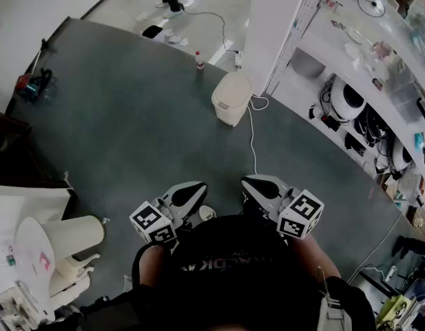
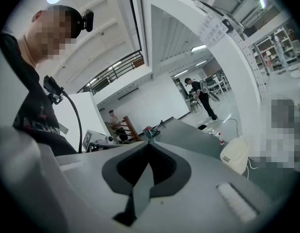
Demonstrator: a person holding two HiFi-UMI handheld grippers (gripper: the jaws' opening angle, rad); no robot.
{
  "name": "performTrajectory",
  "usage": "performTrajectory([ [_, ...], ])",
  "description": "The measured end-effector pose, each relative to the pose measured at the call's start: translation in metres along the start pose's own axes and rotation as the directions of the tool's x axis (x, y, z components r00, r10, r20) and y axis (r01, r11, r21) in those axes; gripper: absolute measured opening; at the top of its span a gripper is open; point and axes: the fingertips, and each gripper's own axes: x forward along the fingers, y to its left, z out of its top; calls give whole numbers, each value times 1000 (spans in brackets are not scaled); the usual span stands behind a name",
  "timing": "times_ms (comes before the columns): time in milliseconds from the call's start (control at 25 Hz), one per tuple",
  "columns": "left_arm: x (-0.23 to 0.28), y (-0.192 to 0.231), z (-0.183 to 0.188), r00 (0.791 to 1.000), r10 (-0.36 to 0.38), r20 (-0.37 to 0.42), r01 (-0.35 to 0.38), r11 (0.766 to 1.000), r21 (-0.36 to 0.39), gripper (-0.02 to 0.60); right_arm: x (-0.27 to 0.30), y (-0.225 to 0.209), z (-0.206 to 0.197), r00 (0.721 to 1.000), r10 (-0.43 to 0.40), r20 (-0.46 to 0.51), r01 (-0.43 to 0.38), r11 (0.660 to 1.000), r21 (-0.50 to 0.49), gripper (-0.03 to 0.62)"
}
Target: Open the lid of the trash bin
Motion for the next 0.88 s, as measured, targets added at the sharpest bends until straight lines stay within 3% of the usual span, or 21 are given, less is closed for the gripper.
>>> performTrajectory([
  [240,8,-11,17,999,6,33,-4,999,-46,-3,-2,2,1,1000,5,-2,-5,1000,-7,6],
  [640,5,-11,18,999,10,34,-9,1000,-28,-2,-1,8,10,999,34,22,-32,997,-64,8],
  [880,-2,-6,14,999,36,13,-37,998,52,-2,0,9,10,999,27,25,-25,997,-79,6],
])
